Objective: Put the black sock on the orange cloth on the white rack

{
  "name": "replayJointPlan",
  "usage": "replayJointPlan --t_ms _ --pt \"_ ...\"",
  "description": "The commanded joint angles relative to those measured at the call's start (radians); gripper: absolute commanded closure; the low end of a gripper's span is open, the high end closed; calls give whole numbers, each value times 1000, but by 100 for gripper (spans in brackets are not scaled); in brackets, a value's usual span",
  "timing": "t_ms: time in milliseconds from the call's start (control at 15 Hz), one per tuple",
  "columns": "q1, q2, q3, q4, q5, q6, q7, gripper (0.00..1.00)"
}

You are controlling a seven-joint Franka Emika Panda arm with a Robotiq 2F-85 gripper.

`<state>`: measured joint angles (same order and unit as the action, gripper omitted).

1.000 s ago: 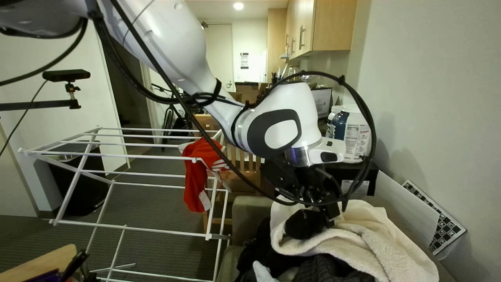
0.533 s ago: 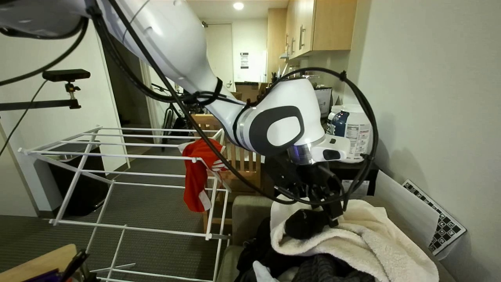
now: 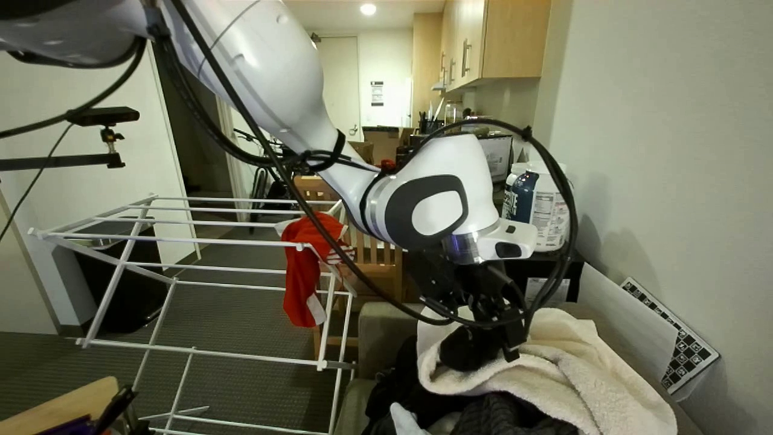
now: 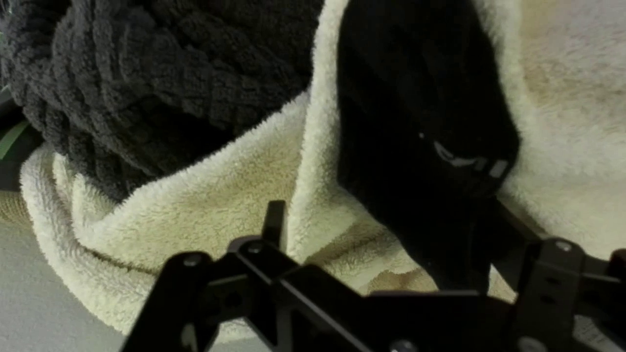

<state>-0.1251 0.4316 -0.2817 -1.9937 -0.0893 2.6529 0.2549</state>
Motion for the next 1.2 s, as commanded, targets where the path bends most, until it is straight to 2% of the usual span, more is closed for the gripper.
replayJointPlan --t_ms 0,533,600,733,1133 --pt "17 18 -15 -10 -20 32 36 33" --pt "26 14 -18 -21 -18 15 39 85" --pt "27 10 -18 -24 -19 15 36 42" --pt "29 2 -17 -31 -29 16 23 46" --pt "14 -24 25 -42 -36 27 -64 10"
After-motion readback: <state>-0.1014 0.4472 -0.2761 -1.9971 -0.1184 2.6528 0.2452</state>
